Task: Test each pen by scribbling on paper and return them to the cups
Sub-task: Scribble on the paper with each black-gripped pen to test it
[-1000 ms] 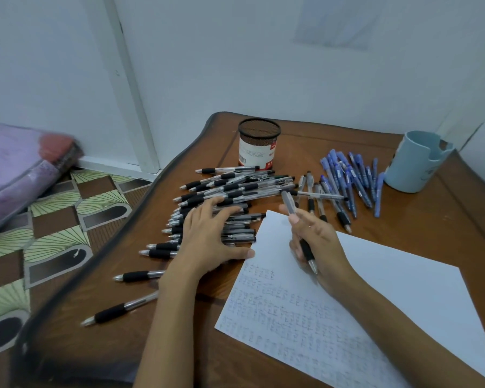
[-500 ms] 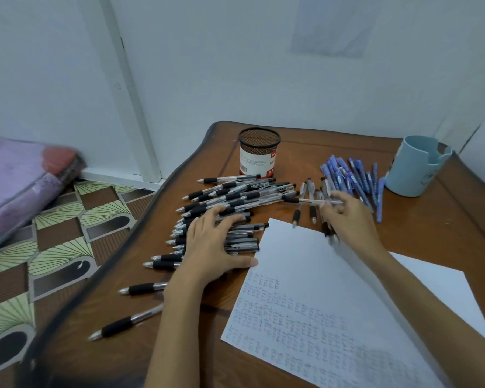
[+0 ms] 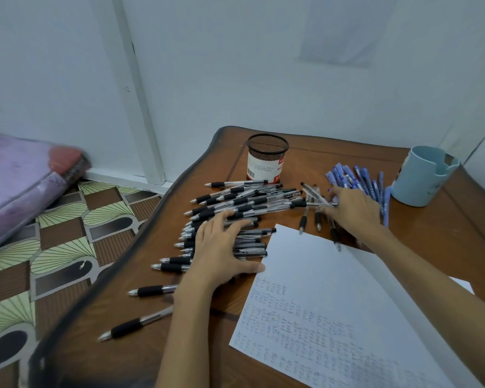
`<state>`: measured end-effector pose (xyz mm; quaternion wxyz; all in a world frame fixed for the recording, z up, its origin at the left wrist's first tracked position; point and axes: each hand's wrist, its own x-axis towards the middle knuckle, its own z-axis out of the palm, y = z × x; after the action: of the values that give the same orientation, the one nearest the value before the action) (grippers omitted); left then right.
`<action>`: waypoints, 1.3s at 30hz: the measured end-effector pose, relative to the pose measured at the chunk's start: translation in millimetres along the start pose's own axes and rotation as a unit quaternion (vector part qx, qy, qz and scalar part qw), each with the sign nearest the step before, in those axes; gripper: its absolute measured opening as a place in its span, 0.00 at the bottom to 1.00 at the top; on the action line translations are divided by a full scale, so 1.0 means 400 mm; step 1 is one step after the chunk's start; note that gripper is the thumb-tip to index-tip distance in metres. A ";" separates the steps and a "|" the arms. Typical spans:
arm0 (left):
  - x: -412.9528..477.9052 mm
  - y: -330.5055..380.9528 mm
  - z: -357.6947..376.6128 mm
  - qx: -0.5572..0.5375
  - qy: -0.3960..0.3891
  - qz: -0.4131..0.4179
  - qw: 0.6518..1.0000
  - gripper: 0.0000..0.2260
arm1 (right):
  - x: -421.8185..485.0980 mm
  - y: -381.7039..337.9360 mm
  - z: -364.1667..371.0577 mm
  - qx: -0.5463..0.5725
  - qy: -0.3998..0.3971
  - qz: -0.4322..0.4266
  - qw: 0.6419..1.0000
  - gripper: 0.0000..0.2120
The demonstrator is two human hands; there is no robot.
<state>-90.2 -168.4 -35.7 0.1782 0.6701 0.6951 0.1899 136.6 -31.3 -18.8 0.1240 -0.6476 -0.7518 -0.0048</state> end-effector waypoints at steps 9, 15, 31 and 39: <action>0.001 -0.002 0.002 -0.006 -0.001 -0.002 1.000 0.37 | 0.027 0.049 -0.063 -0.063 0.039 -0.208 0.975 0.10; 0.004 0.000 0.004 -0.006 -0.002 -0.005 1.000 0.37 | 0.021 0.045 -0.068 0.092 0.035 -0.100 0.990 0.13; 0.003 -0.006 0.004 -0.013 0.000 -0.005 1.000 0.37 | 0.005 -0.123 -0.014 0.191 -0.128 -0.164 0.959 0.14; -0.001 -0.006 -0.001 -0.021 0.006 -0.035 0.999 0.46 | -0.027 -0.083 -0.033 0.458 -0.105 -0.078 0.879 0.03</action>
<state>-92.5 -168.9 -36.6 0.1948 0.6399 0.7153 0.2024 108.1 -49.3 -2.9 0.3259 -0.4548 -0.7268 0.3983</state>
